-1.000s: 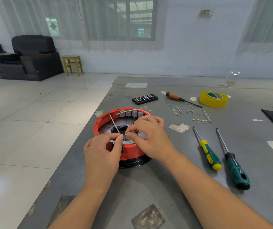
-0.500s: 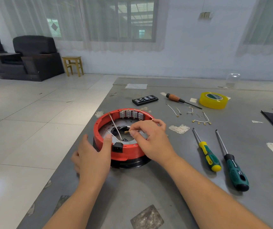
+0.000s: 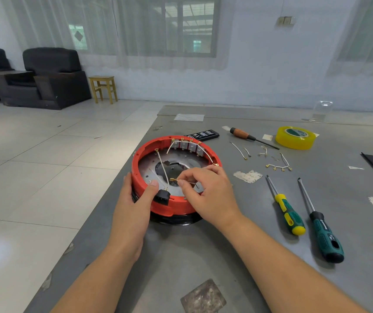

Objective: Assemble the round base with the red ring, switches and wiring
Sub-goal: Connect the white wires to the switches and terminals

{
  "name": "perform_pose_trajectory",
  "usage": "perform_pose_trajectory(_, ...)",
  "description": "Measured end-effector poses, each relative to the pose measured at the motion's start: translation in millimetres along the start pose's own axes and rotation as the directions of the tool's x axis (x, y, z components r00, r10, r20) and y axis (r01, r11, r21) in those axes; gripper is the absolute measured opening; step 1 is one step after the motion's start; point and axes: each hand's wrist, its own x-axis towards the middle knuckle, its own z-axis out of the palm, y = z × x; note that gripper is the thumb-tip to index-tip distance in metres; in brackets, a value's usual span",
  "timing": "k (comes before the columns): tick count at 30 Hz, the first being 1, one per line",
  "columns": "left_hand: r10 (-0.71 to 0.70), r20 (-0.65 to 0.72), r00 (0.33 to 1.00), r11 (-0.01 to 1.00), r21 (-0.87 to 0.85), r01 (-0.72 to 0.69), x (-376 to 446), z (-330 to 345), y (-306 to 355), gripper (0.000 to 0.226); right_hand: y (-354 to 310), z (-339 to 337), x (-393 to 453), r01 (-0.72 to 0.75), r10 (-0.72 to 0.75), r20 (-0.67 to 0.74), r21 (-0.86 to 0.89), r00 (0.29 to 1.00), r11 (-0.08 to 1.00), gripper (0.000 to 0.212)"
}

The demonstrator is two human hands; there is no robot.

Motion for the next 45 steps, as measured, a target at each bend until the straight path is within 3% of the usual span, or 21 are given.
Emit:
perform_pose_trajectory(6,0.032,0.112,0.993,0.959,-0.282,0.000,1,-2,4,0.062,-1,-5,-2,0.106,-0.107,-0.001,-0.113,0.994,0.988,0.011)
perform_pose_trajectory(10,0.018,0.081,0.997,0.927,-0.375,0.013,-3,4,5,0.074,-2,-4,-3,0.123,-0.130,-0.051,-0.118,0.990,0.985,0.009)
perform_pose_trajectory(15,-0.090,0.083,0.992,0.879,-0.462,0.119,-5,6,-4,0.116,-4,-3,-4,0.143,-0.156,-0.098,-0.131,0.983,0.981,0.009)
perform_pose_trajectory(19,-0.113,0.063,0.992,0.877,-0.462,0.129,-1,6,-8,0.100,-6,-3,-4,0.175,-0.189,-0.098,-0.136,0.977,0.975,0.007)
perform_pose_trajectory(25,-0.062,0.080,0.995,0.886,-0.454,0.091,7,5,-14,0.074,-11,-4,-3,0.118,-0.124,-0.048,-0.111,0.991,0.987,0.012)
perform_pose_trajectory(30,-0.010,0.057,0.998,0.905,-0.425,0.033,10,1,-16,0.065,-17,-6,1,0.016,-0.015,0.014,-0.076,1.000,0.997,0.012)
perform_pose_trajectory(36,-0.038,0.078,0.996,0.905,-0.419,0.067,16,-1,-17,0.062,-23,-6,12,-0.045,0.044,0.010,0.062,0.999,0.997,0.011)
perform_pose_trajectory(39,-0.050,0.064,0.997,0.904,-0.422,0.073,17,0,-18,0.064,-23,-10,19,0.041,-0.041,-0.003,0.073,0.999,0.997,0.009)
perform_pose_trajectory(45,-0.056,0.063,0.996,0.903,-0.422,0.078,18,0,-18,0.061,-23,-17,28,0.259,-0.265,-0.052,-0.109,0.963,0.960,0.009)
